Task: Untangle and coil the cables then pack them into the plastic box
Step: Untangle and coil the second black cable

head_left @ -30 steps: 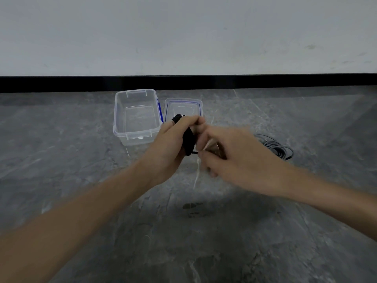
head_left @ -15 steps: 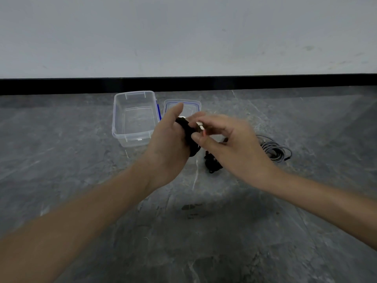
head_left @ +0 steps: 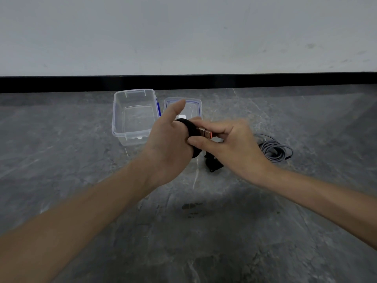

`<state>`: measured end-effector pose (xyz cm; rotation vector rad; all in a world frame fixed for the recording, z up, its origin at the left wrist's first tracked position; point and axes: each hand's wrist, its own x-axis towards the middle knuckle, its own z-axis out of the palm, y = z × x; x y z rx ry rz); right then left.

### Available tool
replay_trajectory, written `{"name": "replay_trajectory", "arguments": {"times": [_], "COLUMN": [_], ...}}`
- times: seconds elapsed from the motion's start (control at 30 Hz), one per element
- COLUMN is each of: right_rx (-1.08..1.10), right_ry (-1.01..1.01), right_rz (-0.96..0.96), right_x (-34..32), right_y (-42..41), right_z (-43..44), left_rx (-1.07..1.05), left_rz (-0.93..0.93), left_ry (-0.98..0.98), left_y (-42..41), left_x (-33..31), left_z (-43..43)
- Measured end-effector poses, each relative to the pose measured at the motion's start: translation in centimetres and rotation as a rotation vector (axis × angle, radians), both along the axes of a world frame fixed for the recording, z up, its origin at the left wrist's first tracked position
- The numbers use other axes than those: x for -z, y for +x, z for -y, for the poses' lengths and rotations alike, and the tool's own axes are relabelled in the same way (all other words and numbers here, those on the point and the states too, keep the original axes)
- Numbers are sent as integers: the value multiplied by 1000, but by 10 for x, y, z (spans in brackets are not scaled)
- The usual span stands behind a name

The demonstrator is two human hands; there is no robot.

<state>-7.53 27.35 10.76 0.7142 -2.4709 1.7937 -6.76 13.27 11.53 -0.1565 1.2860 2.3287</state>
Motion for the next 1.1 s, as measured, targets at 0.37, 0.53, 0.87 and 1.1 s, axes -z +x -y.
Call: {"name": "replay_trajectory", "arguments": {"times": [0.37, 0.53, 0.87, 1.1], "right_rx": [57, 139, 165, 239], "right_ry": [70, 130, 298, 368], "right_rz": [-42, -133, -434, -252], "right_x": [8, 16, 32, 40], "right_y": [-7, -11, -3, -39], "right_z": [6, 8, 2, -40], "left_rx": [3, -67, 67, 95], "left_rz": [66, 141, 143, -40], "left_ry": [-109, -219, -208, -388], "left_y": [-6, -13, -5, 6], "left_x": [-6, -11, -11, -27], "left_z": [-8, -15, -3, 0]}}
